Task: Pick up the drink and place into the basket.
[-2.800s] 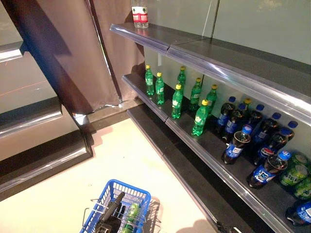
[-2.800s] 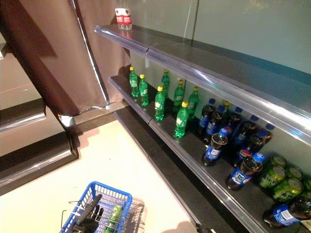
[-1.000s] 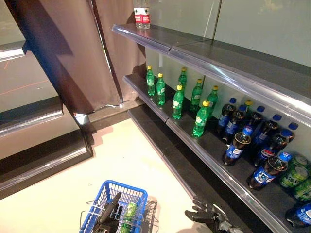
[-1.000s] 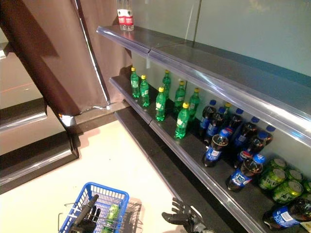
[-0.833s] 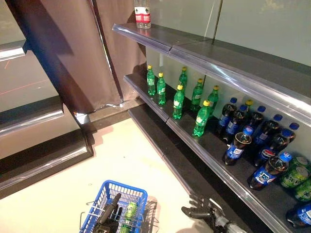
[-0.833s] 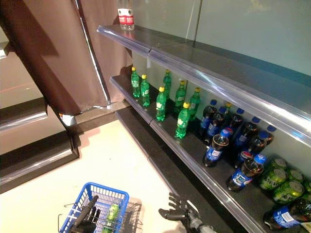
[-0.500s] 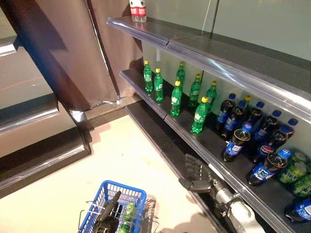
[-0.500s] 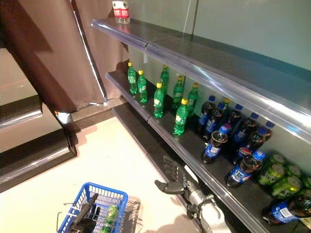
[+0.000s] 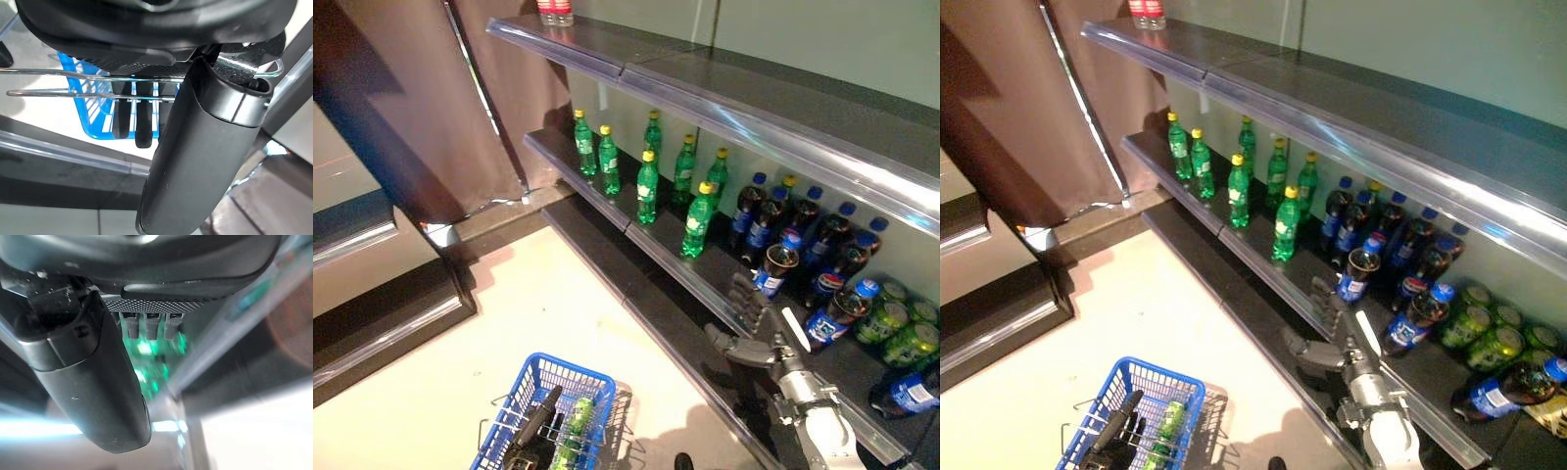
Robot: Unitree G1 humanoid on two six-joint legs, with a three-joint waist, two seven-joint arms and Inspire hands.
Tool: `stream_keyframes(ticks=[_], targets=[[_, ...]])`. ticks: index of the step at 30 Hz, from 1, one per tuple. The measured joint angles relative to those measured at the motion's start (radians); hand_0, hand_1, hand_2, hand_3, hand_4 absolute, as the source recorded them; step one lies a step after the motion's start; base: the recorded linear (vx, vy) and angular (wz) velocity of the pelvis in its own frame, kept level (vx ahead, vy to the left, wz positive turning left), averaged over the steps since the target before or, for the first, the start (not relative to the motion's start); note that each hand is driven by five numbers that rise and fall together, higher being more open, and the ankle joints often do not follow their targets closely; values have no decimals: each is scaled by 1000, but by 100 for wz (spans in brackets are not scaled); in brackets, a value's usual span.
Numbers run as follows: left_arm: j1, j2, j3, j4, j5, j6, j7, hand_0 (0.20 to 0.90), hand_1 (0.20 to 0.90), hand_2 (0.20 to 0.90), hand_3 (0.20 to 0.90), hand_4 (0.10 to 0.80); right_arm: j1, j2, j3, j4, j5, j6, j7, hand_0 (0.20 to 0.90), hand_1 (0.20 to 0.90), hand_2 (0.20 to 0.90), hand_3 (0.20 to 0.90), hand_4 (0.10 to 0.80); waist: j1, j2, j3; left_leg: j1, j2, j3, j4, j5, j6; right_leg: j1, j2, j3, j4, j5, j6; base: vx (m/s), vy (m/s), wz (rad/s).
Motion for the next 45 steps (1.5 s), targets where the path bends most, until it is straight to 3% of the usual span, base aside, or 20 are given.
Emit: stream_keyframes(ticks=[6,25,39,43,44,45], targets=[[-4,0,3,-9,13,9,0,300,300,300,200,100,0,-4,-46,-65,21,-56,-2,900,900,900,900,800,-39,-14,8,3,-3,37,-2,-4,5,-9,-1,31,0,11,10,-20,2,-20],[-7,7,5,-10,45,30,0,300,300,300,200,100,65,-5,-61,-65,49,-60,-121,900,900,900,900,800,-57,-43,28,32,-27,134,0,-14,21,-34,1,136,0,35,28,-9,-19,-16],[-6,13,4,-10,45,32,0,300,300,300,200,100,106,-1,-65,-61,49,-71,-257,900,900,900,900,800,-81,-50,34,39,-36,136,1,-17,25,-38,-2,147,15,32,36,27,-10,-2],[-6,20,4,-10,45,33,0,300,300,300,200,100,100,-1,-64,-61,48,-68,-266,900,900,900,900,800,-72,-60,60,63,-35,160,1,-19,26,-48,-4,129,54,11,33,41,-70,-19],[-5,25,4,-10,44,34,0,300,300,300,200,100,94,-1,-62,-61,48,-65,-267,900,900,900,900,800,-44,-59,69,70,-27,199,2,-23,27,-68,-28,44,67,6,35,34,-125,-66],[-2,26,7,-10,44,33,1,300,300,300,200,100,90,0,-59,-61,48,-61,-267,900,900,900,900,800,-36,-58,70,70,-24,219,3,-25,26,-75,-37,8,67,4,37,54,-171,-103]])
